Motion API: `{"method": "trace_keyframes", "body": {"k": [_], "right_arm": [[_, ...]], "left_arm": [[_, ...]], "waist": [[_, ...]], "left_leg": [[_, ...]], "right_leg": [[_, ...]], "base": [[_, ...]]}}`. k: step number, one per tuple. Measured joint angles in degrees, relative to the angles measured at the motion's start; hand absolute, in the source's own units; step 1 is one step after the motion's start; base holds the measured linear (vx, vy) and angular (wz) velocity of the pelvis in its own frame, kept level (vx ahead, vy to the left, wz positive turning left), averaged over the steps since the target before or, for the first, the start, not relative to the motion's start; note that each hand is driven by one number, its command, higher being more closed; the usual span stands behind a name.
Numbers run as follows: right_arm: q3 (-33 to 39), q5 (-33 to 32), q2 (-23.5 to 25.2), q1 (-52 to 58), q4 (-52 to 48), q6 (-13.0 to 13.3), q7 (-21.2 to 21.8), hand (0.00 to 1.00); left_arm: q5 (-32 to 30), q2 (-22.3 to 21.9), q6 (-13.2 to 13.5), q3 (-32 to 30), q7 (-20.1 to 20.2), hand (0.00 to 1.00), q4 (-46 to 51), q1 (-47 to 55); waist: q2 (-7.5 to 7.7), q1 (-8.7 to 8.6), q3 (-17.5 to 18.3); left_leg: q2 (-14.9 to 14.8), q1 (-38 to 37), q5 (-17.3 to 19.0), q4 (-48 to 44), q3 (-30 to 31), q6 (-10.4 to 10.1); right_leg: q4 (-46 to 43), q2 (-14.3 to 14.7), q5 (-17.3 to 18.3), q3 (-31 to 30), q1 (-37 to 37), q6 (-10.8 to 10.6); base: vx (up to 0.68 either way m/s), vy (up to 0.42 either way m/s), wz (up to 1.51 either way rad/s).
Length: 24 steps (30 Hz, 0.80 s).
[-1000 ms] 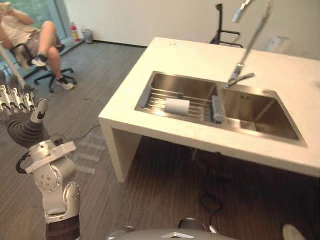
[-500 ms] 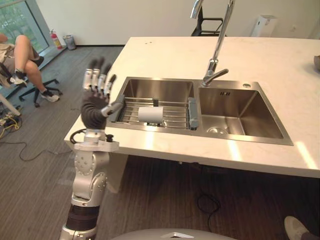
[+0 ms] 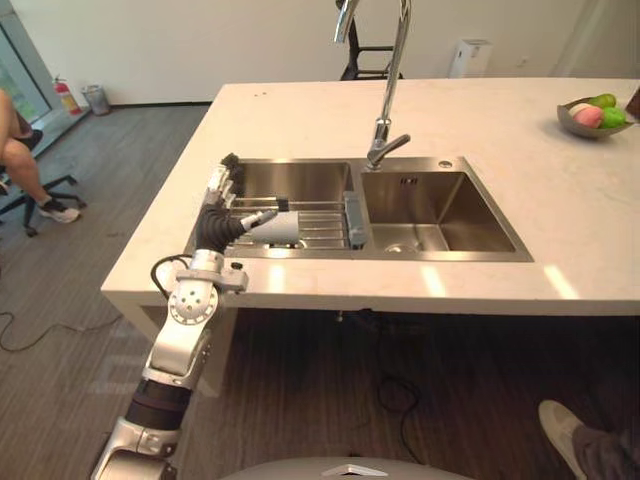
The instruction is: Walk over to the sink, pick up the cup, carry it to the dishwasher, place the cup inside the dishwasher, then close the dishwasher door
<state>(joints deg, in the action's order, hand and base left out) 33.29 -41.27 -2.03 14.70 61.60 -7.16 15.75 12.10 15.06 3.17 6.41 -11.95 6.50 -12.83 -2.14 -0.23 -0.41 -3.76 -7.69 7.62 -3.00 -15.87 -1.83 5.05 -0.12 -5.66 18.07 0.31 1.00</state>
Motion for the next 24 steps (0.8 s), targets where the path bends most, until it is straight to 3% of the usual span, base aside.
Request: {"method": "trace_keyframes", "body": {"k": [3, 5, 7, 8, 10, 11, 13, 15, 16, 19, 21, 22, 23, 24], "right_arm": [[1.3, 0.0, 1.5, 1.3, -0.2, 0.7, 0.0, 0.0], [1.5, 0.0, 1.5, 1.8, -0.1, 0.8, -0.1, 0.0], [1.7, 0.0, 1.6, 1.5, -0.1, 1.1, -0.1, 0.0], [1.7, 0.3, 1.7, 1.4, -0.1, 1.3, -0.1, 0.0], [1.0, 1.4, 1.8, 1.5, -0.1, 1.2, 0.0, 0.0], [-0.8, 1.8, 2.0, 2.3, -0.1, 0.7, 0.1, 0.0], [-3.6, 3.7, 2.0, 3.1, -0.2, -0.2, 0.0, 0.0], [-6.3, 7.2, 2.2, 3.5, -0.4, -1.2, 0.0, 0.0], [-6.4, 8.8, 2.4, 4.0, -0.4, -1.9, -0.2, 0.0], [-8.4, 9.0, 0.6, 4.1, -0.4, -2.7, -0.9, 0.0], [-8.6, 8.9, -0.1, 2.9, -0.2, -3.3, -1.1, 0.0], [-9.0, 8.6, -0.6, 2.7, -0.1, -3.9, -1.4, 0.0], [-9.5, 7.5, -0.8, 2.5, 0.1, -4.2, -1.7, 0.0], [-10.2, 5.3, -0.8, 2.3, 0.1, -4.6, -2.2, 0.0]], "left_arm": [[0.1, 1.8, 0.3, -4.5, -2.2, 0.0, -0.5, -1.0], [0.6, 2.2, 0.7, -7.0, -2.8, 0.0, -0.5, -2.7], [1.7, 2.6, 1.7, -9.2, -2.9, 0.0, -0.5, -5.1], [2.5, 3.1, 2.3, -10.1, -2.9, 0.0, -0.4, -6.5], [3.8, 3.6, 2.5, -10.7, -3.9, 0.0, -0.4, -7.4], [4.9, 3.6, 2.7, -10.8, -4.0, 0.0, -0.4, -7.2], [5.8, 3.8, 4.6, -11.8, -4.1, 0.0, 0.2, -7.0], [5.8, 4.4, 6.8, -12.7, -4.5, 0.0, 1.4, -6.2], [5.7, 3.9, 7.6, -12.8, -5.2, 0.0, 1.8, -5.8], [4.5, 2.6, 7.6, -10.9, -6.8, 0.0, 1.6, -5.3], [2.2, 1.2, 7.4, -9.7, -7.8, 0.0, 0.5, -5.3], [1.1, -0.2, 6.8, -8.4, -8.8, 0.0, -1.4, -5.3], [0.9, -0.9, 6.7, -8.0, -9.2, 0.0, -2.0, -5.1], [0.0, -1.8, 6.7, -7.6, -9.4, 0.0, -3.3, -5.2]], "waist": [[0.76, -0.35, -0.1], [0.48, -0.28, -0.5], [1.16, -0.4, -2.5], [1.52, -0.29, -4.2], [1.59, -0.97, -7.2], [1.24, -1.52, -7.8], [2.05, -1.12, -7.6], [3.26, -1.42, -7.0], [3.89, -1.26, -6.7], [1.99, -1.26, -5.3], [2.14, -1.41, -5.3], [2.34, -1.67, -5.4], [2.63, -1.81, -5.7], [2.46, -1.93, -7.5]], "left_leg": [[-0.1, 0.1, 0.4, -0.5, -1.6, -0.3], [-0.3, 0.9, 1.0, -1.7, -2.2, -0.3], [0.5, 1.1, 1.5, -3.1, -2.6, 0.2], [1.4, 1.1, 2.1, -4.2, -3.0, 0.8], [1.5, 0.5, 4.1, -7.0, -2.1, 1.7], [1.1, 0.4, 4.9, -7.8, -1.2, 1.9], [-0.1, -0.3, 5.4, -8.0, -0.4, 0.8], [-1.3, -0.2, 6.0, -8.0, 1.2, -1.3], [-2.2, -0.3, 6.2, -8.0, 2.5, -2.9], [-6.8, 0.0, 3.5, -5.0, 3.7, -5.4], [-7.1, 0.6, 1.2, -4.6, 3.7, -5.5], [-7.2, 2.8, 1.1, -9.3, 4.3, -5.1], [-7.4, 5.1, 1.3, -14.8, 5.0, -4.6], [-8.8, 11.6, 0.4, -30.0, 7.4, -2.2]], "right_leg": [[-0.4, 0.0, -0.5, 0.0, -0.6, 0.3], [-5.4, -0.6, 1.4, -0.5, -3.6, 0.3], [-17.5, -3.1, 5.8, -1.7, -8.9, -0.5], [-27.1, -5.7, 8.1, -2.0, -12.8, -1.2], [-41.1, -9.2, 8.3, -2.7, -18.3, -1.9], [-43.7, -10.1, 10.2, -3.4, -18.4, -2.1], [-38.9, -10.0, 11.7, -5.0, -17.1, -2.8], [-30.3, -9.6, 10.8, -6.4, -13.4, -2.6], [-26.6, -9.6, 9.5, -5.1, -11.3, -3.8], [-22.6, -4.8, 9.7, -1.4, -9.8, -1.8], [-23.2, -4.3, 10.6, -1.1, -10.6, -0.9], [-23.5, -4.5, 11.6, -0.9, -10.2, -0.7], [-23.4, -4.6, 12.3, -0.9, -9.7, -0.7], [-22.6, -4.6, 13.4, -0.4, -6.8, 0.1]], "base": [[-0.03, 0.0, -0.34], [-0.03, 0.018, -0.24], [-0.06, 0.042, -0.13], [-0.1, 0.036, -0.07], [-0.12, 0.015, 0.2], [-0.06, -0.029, 0.41], [0.04, -0.103, 0.28], [0.17, -0.235, 0.37], [0.24, -0.29, 0.44], [0.25, -0.266, 0.31], [0.18, -0.173, 0.1], [0.09, -0.113, 0.14], [-0.01, -0.119, 0.23], [-0.13, -0.131, 0.18]]}}
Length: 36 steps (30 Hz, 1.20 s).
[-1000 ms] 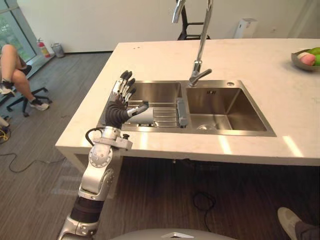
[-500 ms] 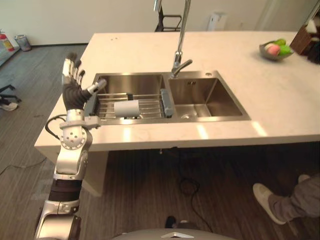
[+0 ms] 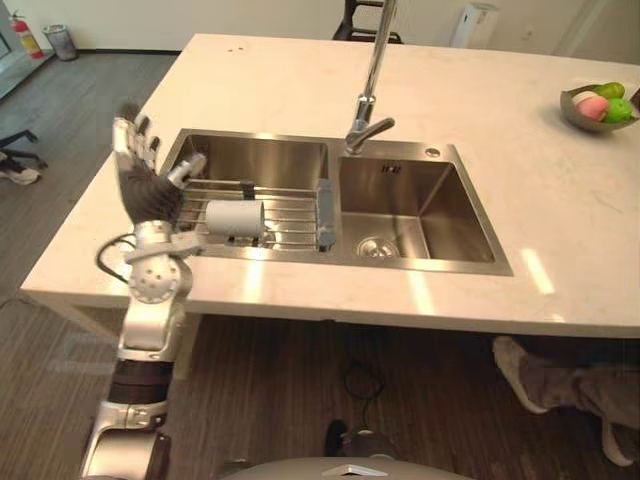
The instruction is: Walk over to the sink, pick up the cup, carry it to the dishwasher, place the cup inside the dishwasher, then close the dishwasher door
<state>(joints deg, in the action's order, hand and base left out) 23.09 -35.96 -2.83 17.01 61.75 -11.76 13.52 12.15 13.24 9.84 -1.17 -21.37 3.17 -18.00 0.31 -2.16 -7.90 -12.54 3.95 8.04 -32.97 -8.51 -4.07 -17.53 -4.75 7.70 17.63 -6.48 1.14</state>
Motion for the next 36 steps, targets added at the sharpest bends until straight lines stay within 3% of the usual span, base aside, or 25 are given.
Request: {"method": "trace_keyframes", "body": {"k": [1, 2, 5, 7, 8, 10, 12, 14, 21, 28, 36], "right_arm": [[0.1, -2.3, -0.3, -0.7, 0.0, -0.7, -0.4, 0.0], [0.0, -3.5, -0.6, -0.5, 0.0, -1.4, -0.6, 0.0], [-2.7, -5.2, -1.7, 0.8, -0.2, -3.1, -1.5, 0.0], [-4.0, -4.3, -3.1, 0.8, -1.1, -4.2, -1.5, 0.0], [-4.8, -4.1, -3.5, 1.1, -2.0, -4.3, -1.5, 0.0], [-4.8, -4.3, -2.7, 0.9, -2.2, -4.1, -1.8, 0.0], [-4.9, -5.2, -2.7, 0.9, -2.1, -3.9, -1.8, 0.0], [-4.9, -5.3, -2.7, 1.0, -1.9, -3.8, -1.7, 0.0], [-6.7, -5.3, -4.4, 2.2, -2.3, -2.6, -2.5, 0.0], [-6.9, -5.5, -4.3, 3.1, -2.3, -2.2, -3.0, 0.0], [-6.4, -7.6, -4.3, 3.5, -2.3, -3.6, -4.2, 0.0]], "left_arm": [[0.0, -0.6, 0.0, 0.2, 0.1, 0.0, -0.4, 0.6], [0.0, -0.7, 0.2, 0.2, 0.3, 0.0, -0.3, 1.5], [-0.1, -0.7, 0.6, 2.0, 1.4, 0.0, 1.2, 2.3], [-0.1, -0.7, 1.6, 2.6, 2.2, 0.0, 4.2, 4.0], [0.0, -0.5, 2.4, 3.2, 2.9, 0.0, 6.4, 4.8], [0.1, -0.3, 2.9, 3.8, 4.6, 0.0, 8.9, 4.7], [0.3, -0.2, 2.9, 3.8, 5.6, 0.0, 9.5, 4.7], [0.4, -0.2, 2.9, 4.0, 5.7, 0.0, 9.5, 4.8], [0.6, -0.6, 1.6, 8.9, 8.7, 0.0, 11.8, 6.5], [-18.6, -0.9, -1.3, 11.9, 9.0, 0.0, 5.6, 9.0], [-25.6, 0.0, -5.6, 12.7, 3.9, 0.0, 2.2, 9.0]], "waist": [[-0.36, 0.44, -2.1], [-0.39, 0.68, -2.6], [-0.56, 1.84, -3.0], [-1.37, 2.42, -2.8], [-2.37, 2.18, -2.2], [-0.64, 2.44, -2.2], [-0.58, 3.98, -2.2], [-0.58, 4.12, -2.2], [-2.9, 3.68, -0.3], [-3.02, 3.67, 1.0], [-3.32, 3.26, 2.1]], "left_leg": [[-0.9, 4.4, 1.8, -9.8, 2.4, -0.1], [-0.9, 6.1, 3.5, -9.3, 2.5, -1.0], [0.9, 8.3, 2.3, 3.7, 0.5, 0.6], [2.0, 8.5, -9.9, 11.4, -1.2, 0.1], [2.1, 7.8, -13.3, 13.3, -3.2, 2.1], [4.6, 5.8, -13.3, 19.0, -3.7, 2.4], [6.0, 4.7, -13.8, 22.9, -4.7, 2.9], [6.7, 3.5, -14.5, 24.7, -5.5, 2.9], [7.2, -0.6, -15.9, 30.3, -7.3, 2.0], [7.4, -1.1, -15.9, 31.0, -7.4, 1.9], [6.9, -2.1, -14.5, 31.0, -9.9, 1.4]], "right_leg": [[1.0, 0.5, 1.0, 0.6, 3.6, 0.1], [1.8, 0.7, 1.1, 1.0, 5.6, 0.5], [2.6, 0.4, 2.5, 2.1, 9.7, 0.2], [1.3, 0.7, 4.0, 1.9, 10.5, -1.5], [-0.4, 0.8, 5.6, 1.7, 10.7, -2.5], [-1.8, -1.4, 7.0, 2.0, 9.8, -3.7], [-1.5, -2.1, 7.4, 0.6, 8.9, -3.6], [-0.9, -2.4, 7.4, 0.0, 9.4, -3.8], [0.7, -2.4, 6.7, -0.9, 10.6, -3.9], [2.3, -2.4, 5.7, 0.3, 12.1, -4.7], [2.5, -2.4, 5.4, -0.9, 12.5, -5.0]], "base": [[-0.13, -0.127, 0.12], [-0.04, -0.082, 0.04], [0.15, -0.014, 0.09], [0.19, 0.048, -0.07], [0.23, 0.125, 0.23], [0.21, 0.155, 0.29], [0.13, 0.108, 0.0], [0.07, 0.057, -0.01], [0.01, 0.002, -0.11], [0.02, 0.004, 0.06], [0.0, 0.008, -0.07]]}}
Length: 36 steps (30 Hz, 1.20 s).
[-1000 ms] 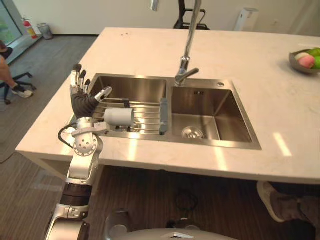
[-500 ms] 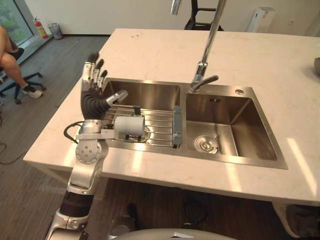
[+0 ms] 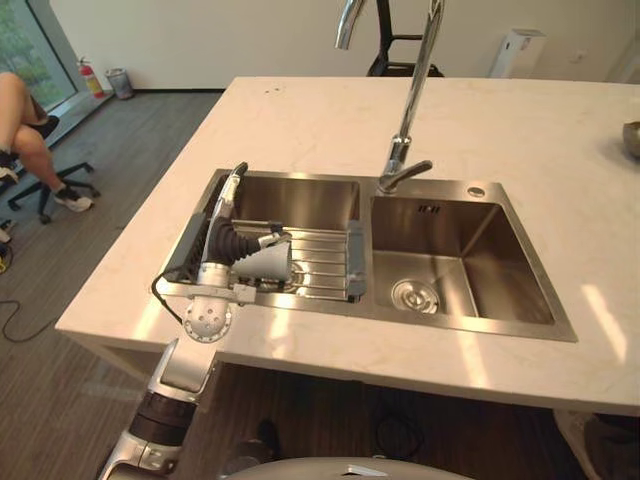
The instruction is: Walk over to the sink, pick up the cup, carry it to the dishwasher, place the cup inside the dishwasher, then close the dishwasher door
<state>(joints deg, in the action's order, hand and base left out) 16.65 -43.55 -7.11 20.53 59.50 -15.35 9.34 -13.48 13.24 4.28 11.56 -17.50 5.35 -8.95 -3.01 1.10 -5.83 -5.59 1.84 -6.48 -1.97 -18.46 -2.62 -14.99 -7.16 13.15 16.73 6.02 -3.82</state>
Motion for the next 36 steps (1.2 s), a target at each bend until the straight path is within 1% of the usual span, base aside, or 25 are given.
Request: {"method": "trace_keyframes", "body": {"k": [3, 4, 7, 10, 12, 17, 19, 21, 22, 24, 25, 29, 32, 34, 36], "right_arm": [[0.4, 0.0, 0.3, 0.1, 0.0, 0.1, 0.0, 0.0], [0.5, -0.1, 0.5, 0.1, 0.0, 0.2, 0.0, 0.0], [0.5, -0.1, 0.6, 0.1, 0.0, 0.5, 0.0, 0.0], [0.5, -0.1, 0.7, 0.2, 0.0, 0.7, -0.1, 0.0], [0.5, -0.1, 0.8, 0.3, 0.0, 1.0, -0.1, 0.0], [0.5, -0.1, 0.9, 0.2, -0.1, 1.2, -0.7, 0.0], [0.4, -0.1, 0.9, 0.2, -0.1, 1.2, -0.8, 0.0], [0.3, -0.1, 1.0, 0.1, -0.2, 1.4, -0.8, 0.0], [0.3, -0.1, 1.0, 0.1, -0.2, 1.5, -0.8, 0.0], [0.3, -0.1, 1.0, 0.1, -0.2, 1.7, -0.8, 0.0], [0.2, -0.1, 1.0, 0.1, -0.2, 1.7, -0.8, 0.0], [-0.2, -0.1, 1.0, 0.2, -0.2, 2.3, -1.0, 0.0], [-0.7, -0.1, 1.0, 0.1, -0.4, 2.7, -1.2, 0.0], [-0.9, -0.1, 0.9, 0.1, -0.8, 2.8, -1.2, 0.0], [-1.2, -0.1, 0.9, 0.1, -1.5, 2.9, -1.3, 0.0]], "left_arm": [[-3.0, 0.5, -2.0, -0.3, -2.3, 0.0, -2.7, -0.1], [-3.8, 0.7, -2.3, -0.2, -2.8, 0.0, -3.2, -0.2], [-4.7, 1.6, -4.1, -0.3, -3.1, 0.0, -5.9, -1.1], [-4.9, 1.5, -5.1, -0.4, -3.4, 0.0, -10.2, -1.3], [-5.4, 1.5, -5.2, -0.5, -3.8, 0.0, -12.3, -1.3], [-11.1, 1.4, -5.3, -0.5, -4.5, 0.0, -15.3, -1.6], [-13.8, 1.4, -5.7, -0.4, -4.5, 0.0, -16.3, -1.6], [-16.0, 1.4, -6.6, -0.3, -4.5, 0.0, -16.6, -1.7], [-16.2, 1.4, -6.8, -0.2, -4.5, 0.0, -16.8, -1.9], [-17.2, 1.4, -8.4, -0.2, -4.5, 0.0, -18.2, -2.8], [-17.3, 1.4, -8.7, -0.2, -4.4, 0.0, -18.3, -2.8], [-19.6, 1.4, -8.8, 0.1, -3.5, 0.0, -20.2, -2.9], [-22.1, 1.6, -9.1, 1.5, -3.3, 0.0, -21.4, -2.9], [-23.9, 1.8, -10.8, 2.3, -2.0, 0.0, -23.0, -3.0], [-25.5, 2.0, -11.6, 2.3, -0.9, 0.0, -23.5, -3.0]], "waist": [[-0.04, -0.98, 0.6], [-0.03, -1.29, 0.6], [-0.03, -1.6, 0.7], [-0.02, -1.81, 1.2], [-0.03, -1.86, 1.2], [-0.05, -2.05, 1.3], [-0.04, -2.13, 1.3], [-0.03, -2.59, 1.3], [-0.03, -2.65, 1.3], [-0.03, -2.9, 1.3], [-0.03, -2.99, 1.3], [-0.04, -3.19, 1.3], [-0.07, -3.35, 1.3], [-0.11, -3.96, 1.2], [-0.18, -4.39, 1.2]], "left_leg": [[-0.1, 0.0, 0.4, -0.1, -0.8, 0.6], [-0.3, -0.1, 0.5, -0.1, -1.5, 0.6], [-0.6, -0.1, 0.5, -0.1, -2.6, 0.7], [-0.7, -0.2, 0.5, -0.2, -2.9, 0.7], [-0.9, -0.1, 0.6, -0.5, -3.1, 0.7], [-1.1, -0.1, 1.0, -0.9, -3.9, 0.7], [-1.2, 0.0, 1.3, -0.9, -4.5, 0.7], [-1.4, -0.1, 1.5, -1.0, -5.3, 0.8], [-1.4, -0.1, 1.5, -1.0, -5.3, 0.8], [-1.4, -0.1, 1.5, -1.0, -5.4, 0.8], [-1.4, -0.1, 1.5, -1.0, -5.4, 0.7], [-1.4, -0.5, 1.5, -1.0, -5.6, 0.7], [-1.6, -0.6, 1.5, -1.2, -5.8, 0.5], [-2.1, -0.5, 1.7, -2.0, -5.8, 0.2], [-2.4, -0.5, 1.6, -2.0, -5.8, -0.1]], "right_leg": [[0.2, 0.0, -0.1, -0.4, 0.1, -0.2], [0.3, 0.0, -0.1, -0.4, 0.0, -0.2], [0.3, 0.0, -0.2, -0.6, 0.0, -0.2], [0.3, 0.0, -0.2, -0.7, -0.1, -0.2], [0.3, 0.1, -0.2, -0.8, -0.1, -0.2], [0.3, 0.1, -0.1, -1.4, 0.0, -0.2], [0.3, 0.1, -0.1, -1.8, -0.1, -0.2], [0.3, 0.1, -0.1, -1.9, -0.1, -0.2], [0.3, 0.1, -0.1, -1.9, -0.1, -0.2], [0.3, 0.1, -0.1, -2.0, -0.2, -0.2], [0.3, 0.1, -0.1, -2.0, -0.2, -0.2], [0.4, 0.1, -0.1, -2.2, -0.3, -0.2], [0.6, 0.1, -0.1, -2.4, -0.3, -0.2], [0.8, 0.4, -0.1, -2.2, -0.2, -0.1], [1.0, 0.5, -0.2, -1.9, -0.2, 0.0]], "base": [[0.01, 0.011, -0.08], [0.02, 0.003, -0.05], [0.02, -0.008, -0.06], [0.03, -0.019, -0.04], [0.02, -0.014, -0.01], [0.0, 0.0, -0.03], [-0.02, 0.002, -0.11], [-0.01, 0.001, -0.06], [0.0, 0.0, 0.0], [0.0, 0.0, 0.0], [0.0, 0.0, 0.0], [0.02, 0.0, -0.02], [0.01, -0.003, -0.03], [0.0, -0.012, -0.02], [-0.01, -0.028, -0.04]]}}
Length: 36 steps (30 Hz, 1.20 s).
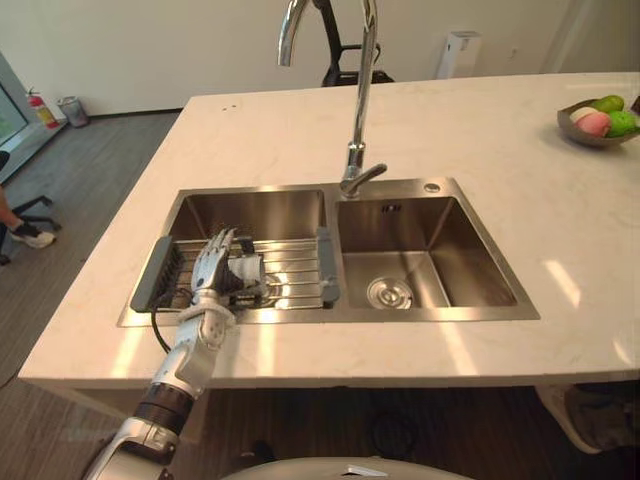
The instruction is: Walk over to the sink, pick up the cup, carry it to the dishwasher, place the cup inside the dishwasher, then close the dishwasher door
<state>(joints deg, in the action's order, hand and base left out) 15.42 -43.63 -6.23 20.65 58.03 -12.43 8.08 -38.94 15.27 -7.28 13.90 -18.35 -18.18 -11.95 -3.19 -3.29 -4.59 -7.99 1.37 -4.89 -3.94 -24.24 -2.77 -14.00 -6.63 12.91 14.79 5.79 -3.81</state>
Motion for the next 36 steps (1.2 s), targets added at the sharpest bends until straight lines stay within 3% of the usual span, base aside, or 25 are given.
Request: {"method": "trace_keyframes", "body": {"k": [9, 13, 17, 25, 36], "right_arm": [[-1.6, 0.0, -0.8, 0.4, -1.0, 1.1, -0.6, 0.0], [-2.2, -0.1, -1.1, 0.4, -1.0, 1.6, -0.6, 0.0], [-3.2, -1.1, -1.5, 0.4, -1.0, 1.7, -0.6, 0.0], [-3.5, -1.2, -1.6, 0.3, -1.0, 2.5, -0.6, 0.0], [-4.1, -2.1, -1.9, 0.5, -1.4, 2.6, -0.7, 0.0]], "left_arm": [[-4.3, 1.2, -5.7, 2.0, 8.3, 0.0, -1.7, -0.9], [-7.1, 1.6, -8.5, 2.0, 10.0, 0.0, -1.8, -0.9], [-10.0, 1.5, -9.6, 2.0, 10.4, 0.0, -3.8, -1.8], [-12.9, 0.8, -11.7, 1.8, 8.5, 0.0, -5.9, -2.2], [-10.5, -0.3, -11.8, 0.9, 2.3, 0.0, -8.0, -2.9]], "waist": [[-1.01, -0.35, -0.2], [-1.33, -0.47, -0.2], [-1.56, -0.6, -0.3], [-1.98, -1.07, -0.5], [-2.28, -1.45, -1.0]], "left_leg": [[-0.9, 0.6, -1.4, -0.1, 0.1, -1.7], [-1.1, 0.7, -2.4, -0.1, 0.0, -3.1], [-1.5, 0.9, -3.8, 0.0, -0.1, -2.9], [-1.7, 1.6, -5.9, 0.0, -1.0, -2.3], [-1.7, 1.8, -6.9, 0.0, -1.2, -1.9]], "right_leg": [[0.8, 0.4, -0.3, 1.7, 0.0, 0.3], [1.3, 0.7, -0.5, 1.8, 0.0, 0.7], [1.7, 1.1, -0.8, 1.8, 0.0, 1.2], [3.6, 1.4, -1.9, 1.8, 0.2, 1.0], [4.8, 1.5, -2.5, 1.5, 0.4, 1.3]], "base": [[0.0, -0.026, 0.0], [0.0, -0.028, -0.02], [-0.02, -0.026, -0.01], [0.0, 0.0, 0.0], [-0.01, 0.001, -0.01]]}}
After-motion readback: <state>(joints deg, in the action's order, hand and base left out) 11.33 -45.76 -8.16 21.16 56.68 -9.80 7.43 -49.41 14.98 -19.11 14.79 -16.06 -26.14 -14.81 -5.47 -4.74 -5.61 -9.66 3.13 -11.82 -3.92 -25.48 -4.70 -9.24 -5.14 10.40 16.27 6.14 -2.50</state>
